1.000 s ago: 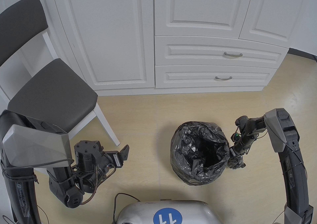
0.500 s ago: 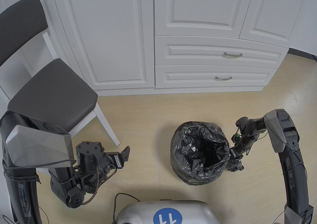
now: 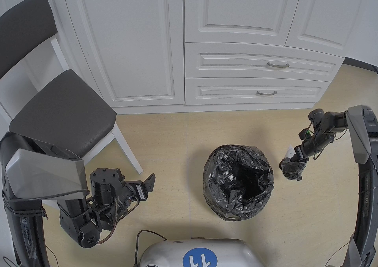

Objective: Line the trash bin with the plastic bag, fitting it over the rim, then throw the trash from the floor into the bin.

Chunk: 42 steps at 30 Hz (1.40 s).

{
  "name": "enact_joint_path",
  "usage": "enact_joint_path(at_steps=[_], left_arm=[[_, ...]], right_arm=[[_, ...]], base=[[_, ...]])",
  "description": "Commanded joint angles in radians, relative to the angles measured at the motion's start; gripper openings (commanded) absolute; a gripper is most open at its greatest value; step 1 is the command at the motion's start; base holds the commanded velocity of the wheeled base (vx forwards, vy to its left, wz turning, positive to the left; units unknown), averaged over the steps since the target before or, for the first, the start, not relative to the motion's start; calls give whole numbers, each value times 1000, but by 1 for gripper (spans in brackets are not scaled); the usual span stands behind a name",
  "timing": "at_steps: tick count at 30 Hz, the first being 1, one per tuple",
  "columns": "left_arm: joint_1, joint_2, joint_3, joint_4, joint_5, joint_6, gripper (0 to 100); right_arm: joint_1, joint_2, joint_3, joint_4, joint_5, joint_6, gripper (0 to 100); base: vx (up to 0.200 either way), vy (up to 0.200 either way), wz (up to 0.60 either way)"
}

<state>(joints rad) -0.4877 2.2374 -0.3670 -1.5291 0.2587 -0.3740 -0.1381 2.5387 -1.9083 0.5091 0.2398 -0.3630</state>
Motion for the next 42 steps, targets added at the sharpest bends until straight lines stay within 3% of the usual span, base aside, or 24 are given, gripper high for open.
enact_joint_path(at_steps=[1,4,14,21,28,42], left_arm=[[1,-13,0,0,-1,-2,100],[1,-22,3,0,-1,-2,100],[-6,-42,11,0,1,0,100],[-8,-47,13,0,1,0,100],[-15,-48,13,0,2,1,100],[-15,-71,17,0,2,1,100]], right_arm=[[11,-195,95,12,32,4,0],[77,-265,170,3,99,18,0],[212,-509,379,-35,182,64,0],[288,-564,519,-182,179,65,0],[322,-406,496,-287,181,133,0],[411,-417,561,-278,181,118,0]], base=[[0,0,0],[0,0,0],[0,0,0],[0,0,0],[0,0,0],[0,0,0]])
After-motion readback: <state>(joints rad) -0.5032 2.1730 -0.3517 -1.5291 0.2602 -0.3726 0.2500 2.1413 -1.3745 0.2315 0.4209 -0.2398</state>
